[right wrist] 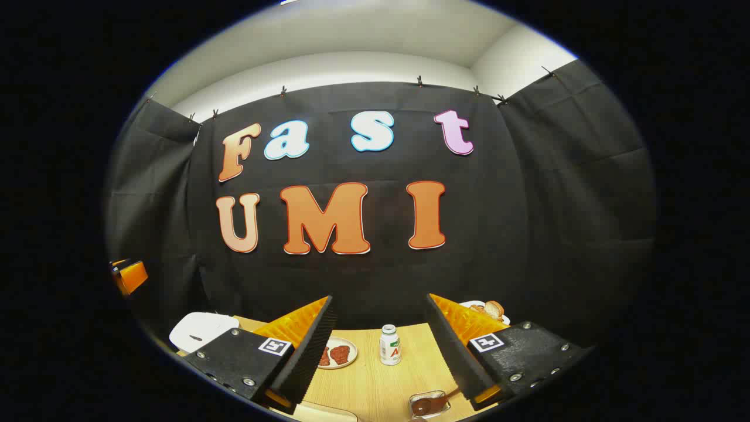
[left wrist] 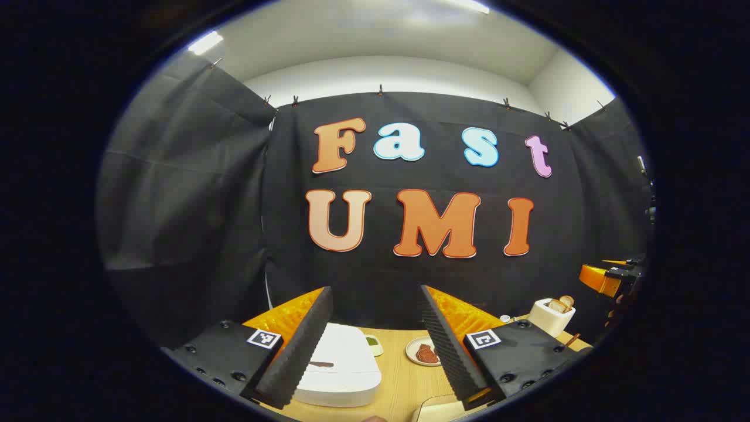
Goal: Close the left gripper, press the button to open the rice cooker; take a wooden spoon from the chopstick holder with the right hand, scoop a spoonful of rice and pour it into the rice cooker, then put the wooden spoon back into the chopstick holder.
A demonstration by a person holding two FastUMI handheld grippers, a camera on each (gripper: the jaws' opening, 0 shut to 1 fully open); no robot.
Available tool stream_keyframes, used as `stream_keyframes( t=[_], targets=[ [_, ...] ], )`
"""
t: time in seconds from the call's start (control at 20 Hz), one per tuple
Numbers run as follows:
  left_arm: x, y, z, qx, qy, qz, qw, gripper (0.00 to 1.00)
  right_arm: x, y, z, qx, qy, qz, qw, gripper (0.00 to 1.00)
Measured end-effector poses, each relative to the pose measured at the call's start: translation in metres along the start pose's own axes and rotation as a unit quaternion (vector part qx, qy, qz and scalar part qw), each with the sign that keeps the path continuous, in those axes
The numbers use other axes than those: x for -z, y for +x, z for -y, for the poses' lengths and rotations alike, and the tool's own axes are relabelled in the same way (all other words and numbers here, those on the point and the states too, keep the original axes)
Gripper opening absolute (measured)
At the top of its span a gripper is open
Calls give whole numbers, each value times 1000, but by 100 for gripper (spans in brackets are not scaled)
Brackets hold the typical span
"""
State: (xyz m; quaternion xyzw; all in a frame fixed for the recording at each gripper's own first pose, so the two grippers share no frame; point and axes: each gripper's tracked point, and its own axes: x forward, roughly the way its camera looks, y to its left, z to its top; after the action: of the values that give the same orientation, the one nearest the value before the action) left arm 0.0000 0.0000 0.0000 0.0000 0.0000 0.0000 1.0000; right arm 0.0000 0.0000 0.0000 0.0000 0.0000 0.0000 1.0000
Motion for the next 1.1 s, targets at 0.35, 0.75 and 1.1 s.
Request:
stream_keyframes(
  t=[0.35,0.75,1.1],
  targets=[
    [-11,-3,7,-9,7,5,1000,98,-2,3,10,-14,2,3,1000,95],
    [-12,-11,-3,-22,12,-4,1000,99,13,-9,16,-12,-8,-13,1000,95],
    [-5,-21,-25,-45,23,-13,999,99,26,-11,16,-17,-13,-31,999,95]
  ],
)
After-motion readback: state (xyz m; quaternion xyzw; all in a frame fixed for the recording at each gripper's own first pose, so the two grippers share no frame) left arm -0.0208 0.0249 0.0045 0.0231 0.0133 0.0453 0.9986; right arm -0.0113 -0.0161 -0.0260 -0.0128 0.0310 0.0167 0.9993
